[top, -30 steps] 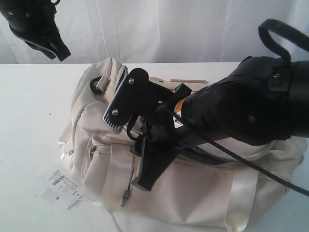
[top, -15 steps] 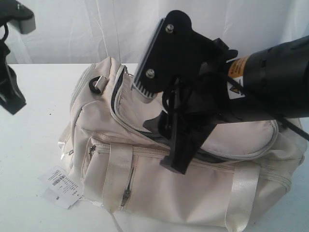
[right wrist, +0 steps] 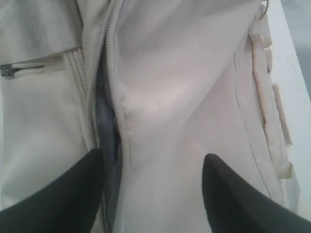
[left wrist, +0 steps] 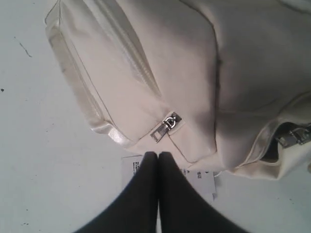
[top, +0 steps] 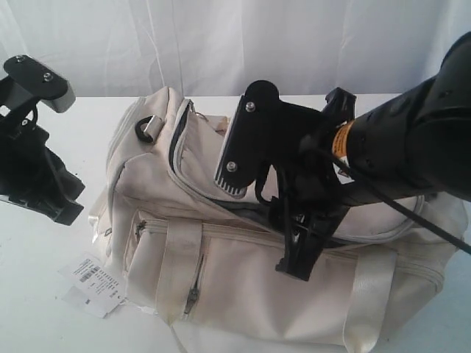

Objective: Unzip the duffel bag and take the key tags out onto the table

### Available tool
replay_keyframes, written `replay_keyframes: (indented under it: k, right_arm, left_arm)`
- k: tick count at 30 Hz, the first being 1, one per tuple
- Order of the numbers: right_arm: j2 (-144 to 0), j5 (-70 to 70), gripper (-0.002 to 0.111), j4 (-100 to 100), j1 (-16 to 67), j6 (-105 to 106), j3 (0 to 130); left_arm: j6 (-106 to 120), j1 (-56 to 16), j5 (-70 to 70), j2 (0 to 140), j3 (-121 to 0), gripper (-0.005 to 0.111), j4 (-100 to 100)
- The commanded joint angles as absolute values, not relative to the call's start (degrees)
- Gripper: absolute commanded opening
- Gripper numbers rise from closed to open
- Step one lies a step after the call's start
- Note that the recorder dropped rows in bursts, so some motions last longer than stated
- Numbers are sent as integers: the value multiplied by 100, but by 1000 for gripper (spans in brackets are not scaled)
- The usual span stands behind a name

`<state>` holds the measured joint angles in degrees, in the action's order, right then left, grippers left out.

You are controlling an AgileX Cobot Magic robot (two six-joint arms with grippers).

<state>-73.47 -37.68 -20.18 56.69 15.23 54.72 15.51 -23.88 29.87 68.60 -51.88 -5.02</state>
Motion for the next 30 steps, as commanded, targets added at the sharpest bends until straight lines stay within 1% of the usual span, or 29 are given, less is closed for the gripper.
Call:
replay_keyframes:
  k: [1, 6, 9, 14, 17, 20, 22, 26, 30]
  right_arm:
    - [-7351, -4165, 55, -2063, 5686, 1478, 5448]
    - [-7643, -4293, 55, -2201, 5686, 1468, 5448]
    - [-7845, -4269, 51, -2598, 5686, 1390, 5448]
    - [-7988, -4200, 38, -3602, 5686, 106, 5448]
    - [-8001, -4173, 26, -3949, 5686, -158, 5448]
    - [-8001, -4042, 9, -4439, 5686, -661, 5448]
    - [-8014, -3808, 0, -4946, 5672, -970, 5448]
    - [-8104, -3157, 0, -6492, 5377, -2223, 5600]
    - [-8430, -3134, 0, -7707, 4900, -3498, 6078]
  left_arm:
    - [1496, -2409, 3036, 6798, -5144, 0, -832]
    - [1496, -2409, 3048, 6798, -5144, 0, -844]
    - [1496, -2409, 3074, 6798, -5144, 0, -844]
    - [1496, -2409, 3086, 6798, -5144, 0, -921]
    - [1496, -2409, 3094, 6798, -5144, 0, -1042]
    - [1496, -2409, 3094, 6798, -5144, 0, -1159]
    - [1496, -2409, 3094, 6798, -5144, 0, -1227]
    - [1496, -2409, 3094, 6798, -5144, 0, -1269]
    - [1496, -2409, 3094, 6798, -5144, 0, -1285]
